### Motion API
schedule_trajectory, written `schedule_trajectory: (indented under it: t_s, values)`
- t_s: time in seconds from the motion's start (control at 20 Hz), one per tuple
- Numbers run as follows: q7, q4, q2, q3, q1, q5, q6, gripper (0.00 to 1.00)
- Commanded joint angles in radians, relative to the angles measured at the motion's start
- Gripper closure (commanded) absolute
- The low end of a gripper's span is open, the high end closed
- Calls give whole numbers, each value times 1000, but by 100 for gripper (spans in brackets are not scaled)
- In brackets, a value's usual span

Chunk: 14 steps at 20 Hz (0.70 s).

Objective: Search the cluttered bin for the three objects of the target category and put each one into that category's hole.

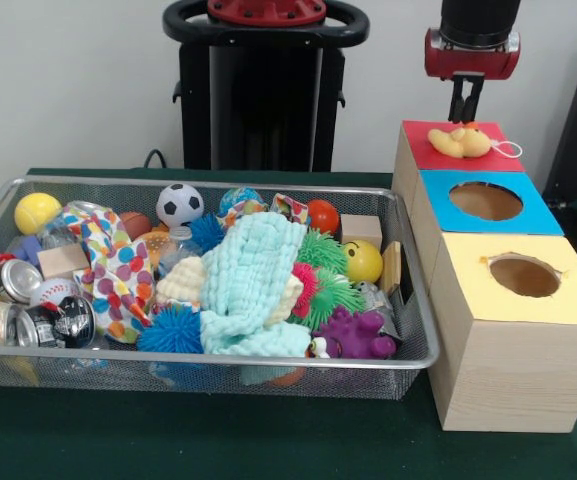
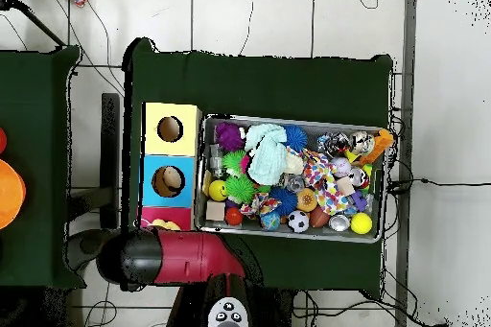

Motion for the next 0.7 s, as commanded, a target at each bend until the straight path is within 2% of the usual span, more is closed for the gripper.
schedule_trajectory:
  t_s: [0.05, 0.7]
  values:
    - [80, -71, -9, 50, -31, -13, 60, 100]
    - [87, -91, -22, 41, -24, -16, 81, 100]
